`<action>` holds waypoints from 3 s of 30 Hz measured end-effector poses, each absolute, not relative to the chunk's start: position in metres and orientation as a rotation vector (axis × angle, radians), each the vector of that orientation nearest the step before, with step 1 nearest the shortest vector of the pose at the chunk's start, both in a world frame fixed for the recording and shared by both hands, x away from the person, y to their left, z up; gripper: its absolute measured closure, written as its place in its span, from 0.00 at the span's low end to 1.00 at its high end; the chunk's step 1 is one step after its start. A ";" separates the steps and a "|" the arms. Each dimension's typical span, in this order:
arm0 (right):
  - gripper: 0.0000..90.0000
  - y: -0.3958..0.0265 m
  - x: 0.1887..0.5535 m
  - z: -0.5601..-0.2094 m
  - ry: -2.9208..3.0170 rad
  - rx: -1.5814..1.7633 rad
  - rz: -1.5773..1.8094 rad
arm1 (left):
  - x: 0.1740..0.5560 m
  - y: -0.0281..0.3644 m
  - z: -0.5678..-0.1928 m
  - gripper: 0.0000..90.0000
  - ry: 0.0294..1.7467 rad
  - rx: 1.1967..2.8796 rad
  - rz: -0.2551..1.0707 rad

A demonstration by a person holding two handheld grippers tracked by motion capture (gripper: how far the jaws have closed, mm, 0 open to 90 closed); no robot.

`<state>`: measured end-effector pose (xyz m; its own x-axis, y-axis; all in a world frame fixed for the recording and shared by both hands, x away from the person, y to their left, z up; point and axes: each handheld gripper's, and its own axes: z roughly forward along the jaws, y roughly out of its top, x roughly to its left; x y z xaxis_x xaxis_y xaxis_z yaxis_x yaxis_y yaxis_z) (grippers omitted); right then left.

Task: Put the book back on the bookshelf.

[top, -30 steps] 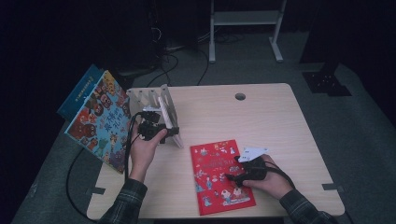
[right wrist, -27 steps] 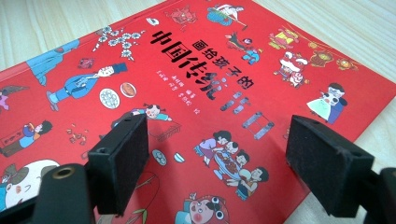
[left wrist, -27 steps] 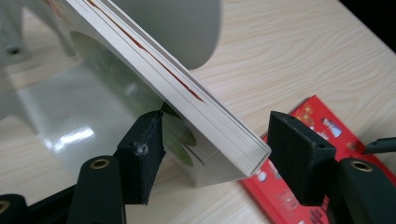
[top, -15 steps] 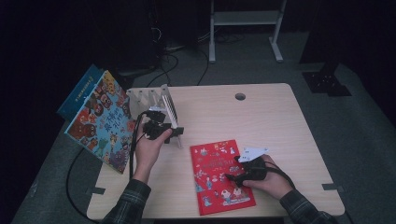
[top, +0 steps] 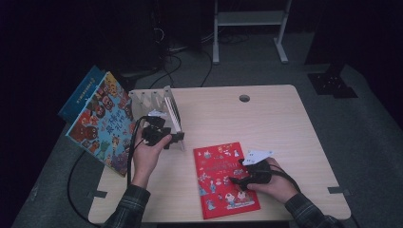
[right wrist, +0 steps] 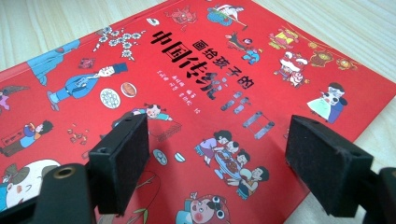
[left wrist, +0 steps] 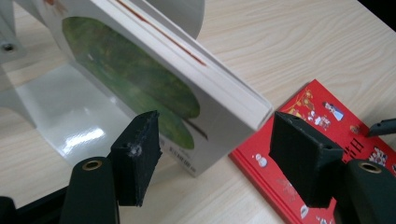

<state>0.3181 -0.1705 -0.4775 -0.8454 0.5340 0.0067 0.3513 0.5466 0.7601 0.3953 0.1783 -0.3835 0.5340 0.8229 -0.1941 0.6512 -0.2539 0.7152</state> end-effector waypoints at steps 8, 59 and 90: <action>0.23 -0.170 0.318 -0.477 2.558 0.745 1.180 | 0.377 0.187 -0.386 0.37 1.155 2.045 0.344; 0.16 -0.168 0.317 -0.478 2.548 0.768 1.171 | 0.312 0.132 -0.470 0.19 0.724 2.326 0.217; 0.60 -0.208 0.342 -0.463 2.635 1.294 1.200 | 0.310 0.140 -0.485 0.00 0.680 2.275 0.303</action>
<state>0.3424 -0.2080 -0.4630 -0.6666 0.6667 0.3335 0.6893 0.3809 0.6163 0.3104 0.1403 -0.4847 0.8323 0.5541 0.0157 0.3818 -0.5936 0.7084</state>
